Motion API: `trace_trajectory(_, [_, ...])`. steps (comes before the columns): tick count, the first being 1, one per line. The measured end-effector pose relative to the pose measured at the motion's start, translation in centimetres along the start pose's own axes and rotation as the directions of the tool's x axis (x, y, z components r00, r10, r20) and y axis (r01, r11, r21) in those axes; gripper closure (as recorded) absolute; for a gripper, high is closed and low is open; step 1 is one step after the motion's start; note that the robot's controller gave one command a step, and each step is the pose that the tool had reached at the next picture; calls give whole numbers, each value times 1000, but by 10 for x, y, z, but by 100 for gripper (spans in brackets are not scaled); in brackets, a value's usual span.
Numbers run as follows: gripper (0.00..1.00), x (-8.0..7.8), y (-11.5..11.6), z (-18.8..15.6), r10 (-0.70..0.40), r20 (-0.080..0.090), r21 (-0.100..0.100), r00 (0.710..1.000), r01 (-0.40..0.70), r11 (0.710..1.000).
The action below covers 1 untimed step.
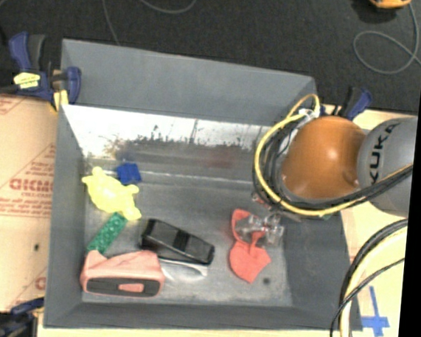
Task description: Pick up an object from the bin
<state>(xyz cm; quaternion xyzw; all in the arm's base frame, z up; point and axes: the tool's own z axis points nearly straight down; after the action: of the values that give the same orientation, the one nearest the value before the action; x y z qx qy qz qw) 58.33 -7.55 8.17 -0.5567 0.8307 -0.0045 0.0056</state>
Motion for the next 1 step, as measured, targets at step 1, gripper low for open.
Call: trace_trajectory(1, [100,0,0,-11,0,0,-2,1000,0,1000])
